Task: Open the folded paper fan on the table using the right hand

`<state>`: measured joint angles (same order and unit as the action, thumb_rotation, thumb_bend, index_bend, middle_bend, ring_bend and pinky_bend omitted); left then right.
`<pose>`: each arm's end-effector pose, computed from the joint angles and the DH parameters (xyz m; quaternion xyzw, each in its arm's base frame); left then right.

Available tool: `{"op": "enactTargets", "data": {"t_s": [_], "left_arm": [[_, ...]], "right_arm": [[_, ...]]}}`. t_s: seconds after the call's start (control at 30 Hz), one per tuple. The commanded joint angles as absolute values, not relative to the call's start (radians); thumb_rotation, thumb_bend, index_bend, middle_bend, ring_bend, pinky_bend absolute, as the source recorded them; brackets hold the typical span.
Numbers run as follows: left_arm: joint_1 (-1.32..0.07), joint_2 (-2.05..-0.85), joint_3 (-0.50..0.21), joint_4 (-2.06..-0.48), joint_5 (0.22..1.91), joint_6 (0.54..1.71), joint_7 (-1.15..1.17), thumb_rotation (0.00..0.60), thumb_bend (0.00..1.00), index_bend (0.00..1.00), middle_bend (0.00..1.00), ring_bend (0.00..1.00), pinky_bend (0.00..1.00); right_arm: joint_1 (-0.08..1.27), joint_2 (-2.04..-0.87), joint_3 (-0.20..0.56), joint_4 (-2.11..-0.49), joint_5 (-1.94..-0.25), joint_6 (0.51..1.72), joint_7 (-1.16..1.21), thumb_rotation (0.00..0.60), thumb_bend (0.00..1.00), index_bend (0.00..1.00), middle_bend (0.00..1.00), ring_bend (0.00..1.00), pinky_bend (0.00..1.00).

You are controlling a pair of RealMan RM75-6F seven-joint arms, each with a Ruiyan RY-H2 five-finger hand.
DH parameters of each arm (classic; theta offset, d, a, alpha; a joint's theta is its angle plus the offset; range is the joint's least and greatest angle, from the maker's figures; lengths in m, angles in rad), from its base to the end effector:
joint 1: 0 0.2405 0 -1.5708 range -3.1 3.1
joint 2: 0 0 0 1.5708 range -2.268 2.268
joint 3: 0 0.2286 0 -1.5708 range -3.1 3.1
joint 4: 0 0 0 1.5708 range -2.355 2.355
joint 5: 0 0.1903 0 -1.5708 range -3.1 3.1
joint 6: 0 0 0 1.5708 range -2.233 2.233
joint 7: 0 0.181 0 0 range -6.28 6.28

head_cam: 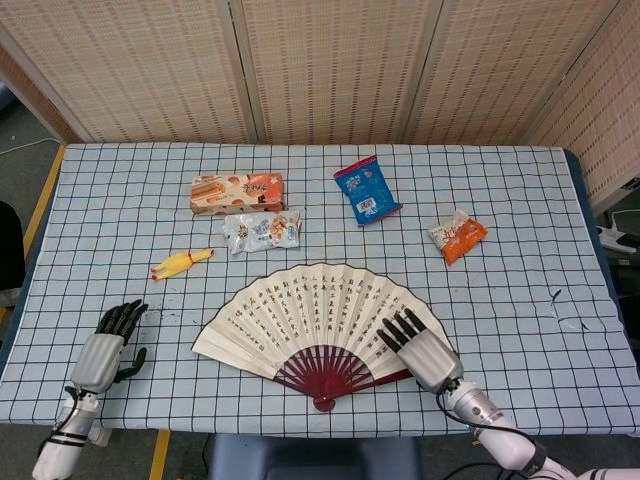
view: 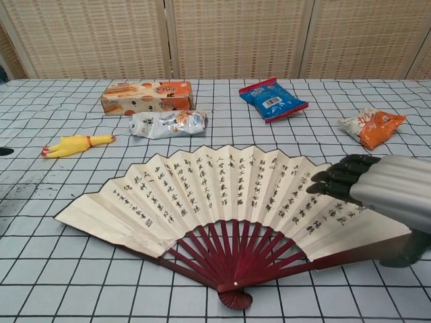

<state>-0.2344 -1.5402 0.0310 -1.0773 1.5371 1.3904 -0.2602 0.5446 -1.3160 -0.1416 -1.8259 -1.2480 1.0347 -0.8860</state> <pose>-0.2960 0.2474 0.0522 -0.6343 -0.4269 -0.4179 0.4907 -0.1805 -0.2329 -0.0020 0.8740 -0.2110 0.1665 0.4048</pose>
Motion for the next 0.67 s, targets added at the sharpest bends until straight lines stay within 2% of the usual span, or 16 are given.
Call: {"op": "enactTargets", "data": {"t_s": [0.03, 0.13, 0.23, 0.3, 0.37, 0.43, 0.53, 0.67], "left_arm": [[-0.223, -1.354, 0.07, -1.316, 1.57, 1.383, -0.346, 0.6, 0.48, 0.0, 0.0, 0.0, 0.06], [-0.209, -1.266, 0.096, -1.428, 1.599, 1.405, -0.375, 0.6, 0.47, 0.0, 0.0, 0.0, 0.06], [-0.187, -1.175, 0.118, -1.526, 1.647, 1.463, -0.338, 0.6, 0.48, 0.0, 0.0, 0.0, 0.06], [-0.148, -1.155, 0.105, -1.538, 1.667, 1.554, -0.222, 0.6, 0.48, 0.0, 0.0, 0.0, 0.05], [-0.107, -1.149, 0.085, -1.539, 1.645, 1.614, -0.093, 0.6, 0.48, 0.0, 0.0, 0.0, 0.04], [-0.081, -1.146, 0.063, -1.538, 1.62, 1.655, -0.015, 0.6, 0.49, 0.0, 0.0, 0.0, 0.02], [-0.06, -1.146, 0.039, -1.535, 1.618, 1.707, 0.022, 0.6, 0.49, 0.0, 0.0, 0.0, 0.02], [-0.061, -1.159, 0.029, -1.521, 1.614, 1.69, 0.047, 0.6, 0.48, 0.0, 0.0, 0.0, 0.02]], "right_arm": [[0.552, -1.208, -0.171, -1.929, -1.12, 0.985, -0.943, 0.541, 0.07, 0.0, 0.0, 0.0, 0.0], [0.524, -1.143, -0.146, -1.989, -1.133, 1.024, -0.809, 0.53, 0.06, 0.0, 0.0, 0.0, 0.0], [0.409, -1.092, -0.142, -1.987, -1.317, 1.198, -0.57, 0.525, 0.06, 0.0, 0.0, 0.0, 0.0], [0.304, -1.074, -0.164, -1.926, -1.434, 1.368, -0.45, 0.526, 0.06, 0.0, 0.0, 0.0, 0.0], [0.197, -1.08, -0.168, -1.84, -1.486, 1.54, -0.36, 0.526, 0.06, 0.0, 0.0, 0.0, 0.0], [0.127, -1.097, -0.153, -1.762, -1.491, 1.651, -0.296, 0.525, 0.06, 0.0, 0.0, 0.0, 0.0], [0.105, -1.075, -0.128, -1.714, -1.477, 1.67, -0.235, 0.526, 0.07, 0.0, 0.0, 0.0, 0.0], [0.098, -1.073, -0.105, -1.7, -1.479, 1.652, -0.184, 0.526, 0.07, 0.0, 0.0, 0.0, 0.0]]}}
